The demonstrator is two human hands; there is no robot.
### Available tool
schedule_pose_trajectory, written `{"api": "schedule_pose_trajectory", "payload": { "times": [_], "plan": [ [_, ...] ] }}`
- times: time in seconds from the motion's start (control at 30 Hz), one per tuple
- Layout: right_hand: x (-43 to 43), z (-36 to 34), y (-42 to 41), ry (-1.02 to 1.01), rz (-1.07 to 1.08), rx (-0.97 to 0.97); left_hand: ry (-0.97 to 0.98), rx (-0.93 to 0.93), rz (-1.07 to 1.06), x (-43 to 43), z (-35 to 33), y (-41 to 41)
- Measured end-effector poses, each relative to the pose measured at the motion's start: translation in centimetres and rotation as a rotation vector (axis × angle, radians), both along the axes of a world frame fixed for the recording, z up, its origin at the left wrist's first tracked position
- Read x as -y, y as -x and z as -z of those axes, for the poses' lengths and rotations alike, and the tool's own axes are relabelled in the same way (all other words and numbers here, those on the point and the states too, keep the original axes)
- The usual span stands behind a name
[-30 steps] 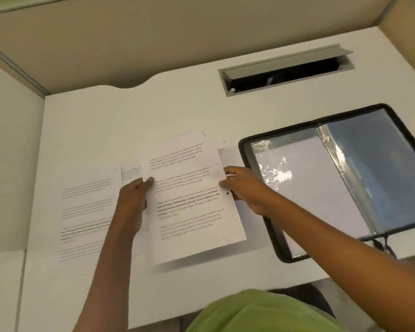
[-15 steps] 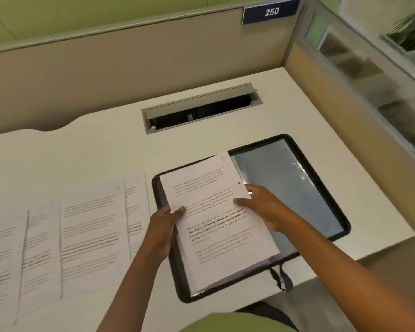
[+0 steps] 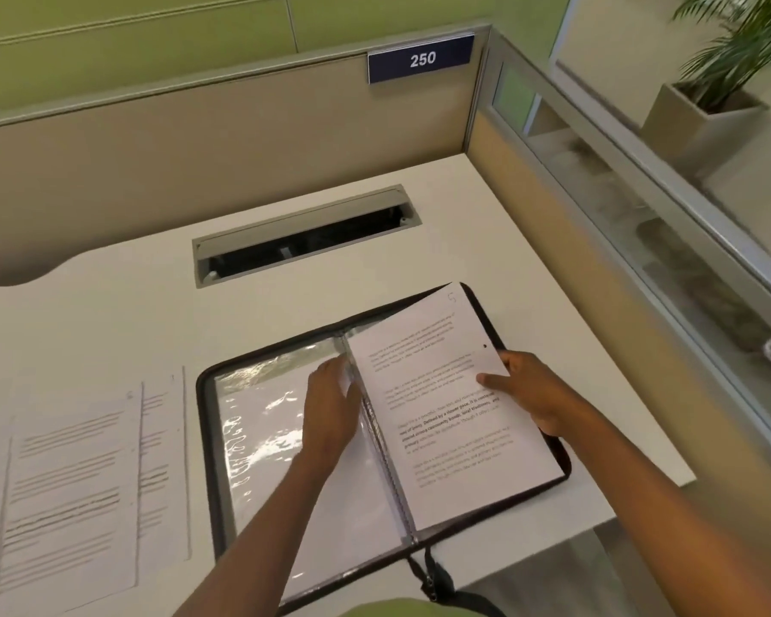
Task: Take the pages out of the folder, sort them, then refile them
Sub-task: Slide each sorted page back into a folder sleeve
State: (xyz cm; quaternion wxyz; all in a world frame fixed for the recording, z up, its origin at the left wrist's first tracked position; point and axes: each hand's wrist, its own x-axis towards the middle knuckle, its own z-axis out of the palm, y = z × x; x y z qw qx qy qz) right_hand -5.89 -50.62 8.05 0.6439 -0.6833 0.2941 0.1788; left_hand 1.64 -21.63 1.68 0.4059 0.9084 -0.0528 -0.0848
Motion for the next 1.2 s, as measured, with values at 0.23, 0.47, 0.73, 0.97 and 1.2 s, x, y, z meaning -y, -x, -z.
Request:
{"api": "schedule_pose_trajectory", "payload": {
  "times": [0.23,0.47,0.73,0.97,1.2],
  "plan": [
    [4.3,0.2,0.0,0.018,0.001,0.002,-0.36,0.123,0.299,3.7,1.5,-4.8],
    [6.7,0.7,0.5,0.011,0.044,0.004,-0.465,0.169,0.291,5.5,2.0,-7.9],
    [8.5,1.0,0.6,0.011,0.118,0.008,-0.317,0.107,0.261,6.5,1.4,-10.8],
    [9.6,1.5,-0.3,0.081,0.21,0.031,-0.272,0.076,0.208,6.7,1.0,-11.6],
    [9.9,0.2,-0.7,0.118,0.25,0.068,-0.324,0.234,0.284,6.1,1.4,-11.8]
  ]
}}
